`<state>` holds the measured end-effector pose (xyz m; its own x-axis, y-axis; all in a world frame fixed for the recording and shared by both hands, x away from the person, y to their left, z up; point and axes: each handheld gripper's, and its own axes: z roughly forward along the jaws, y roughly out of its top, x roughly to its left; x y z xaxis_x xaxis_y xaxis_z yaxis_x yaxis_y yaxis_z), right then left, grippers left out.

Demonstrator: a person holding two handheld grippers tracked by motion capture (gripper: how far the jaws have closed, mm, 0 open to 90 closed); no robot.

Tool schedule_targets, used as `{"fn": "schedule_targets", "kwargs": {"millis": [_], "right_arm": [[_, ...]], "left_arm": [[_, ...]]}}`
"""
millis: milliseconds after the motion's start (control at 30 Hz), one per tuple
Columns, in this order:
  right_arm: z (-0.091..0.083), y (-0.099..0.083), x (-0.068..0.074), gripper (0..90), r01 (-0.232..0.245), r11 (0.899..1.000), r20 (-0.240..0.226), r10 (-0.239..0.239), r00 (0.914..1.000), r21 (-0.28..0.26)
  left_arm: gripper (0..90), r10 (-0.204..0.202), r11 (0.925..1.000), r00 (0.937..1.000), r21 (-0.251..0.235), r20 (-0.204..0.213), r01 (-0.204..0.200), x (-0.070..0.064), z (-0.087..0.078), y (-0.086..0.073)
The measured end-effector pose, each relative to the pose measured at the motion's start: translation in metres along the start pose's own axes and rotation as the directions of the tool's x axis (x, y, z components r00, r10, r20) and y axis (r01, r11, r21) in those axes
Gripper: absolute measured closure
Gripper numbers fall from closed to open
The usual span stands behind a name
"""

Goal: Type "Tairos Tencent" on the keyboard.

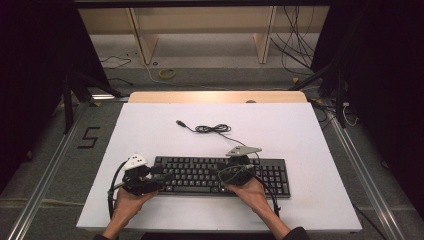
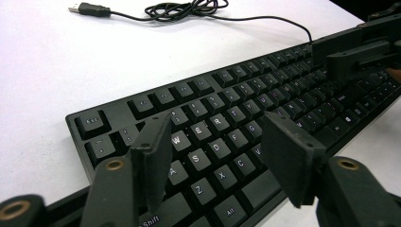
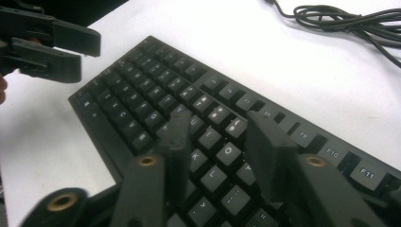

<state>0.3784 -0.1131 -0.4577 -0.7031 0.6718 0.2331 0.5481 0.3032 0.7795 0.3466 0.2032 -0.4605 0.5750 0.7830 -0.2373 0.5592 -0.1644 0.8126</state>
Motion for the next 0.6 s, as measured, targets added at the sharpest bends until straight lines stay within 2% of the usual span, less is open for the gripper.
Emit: {"fn": "schedule_targets", "kwargs": {"millis": [367, 600], "right_arm": [[-0.009, -0.004, 0.005, 42.8, 0.018, 1.000, -0.016, -0.018, 0.9997, -0.025], [-0.017, -0.009, 0.004, 39.4, 0.023, 0.998, -0.018, -0.024, 0.9995, -0.053]], "left_arm": [[52.8, 0.003, 0.9997, 1.0000, 0.024, -0.006, -0.003, 0.001, 0.003, 0.001], [64.7, 0.036, 0.9973, 0.9992, 0.064, -0.015, -0.035, -0.002, 0.009, 0.001]]}}
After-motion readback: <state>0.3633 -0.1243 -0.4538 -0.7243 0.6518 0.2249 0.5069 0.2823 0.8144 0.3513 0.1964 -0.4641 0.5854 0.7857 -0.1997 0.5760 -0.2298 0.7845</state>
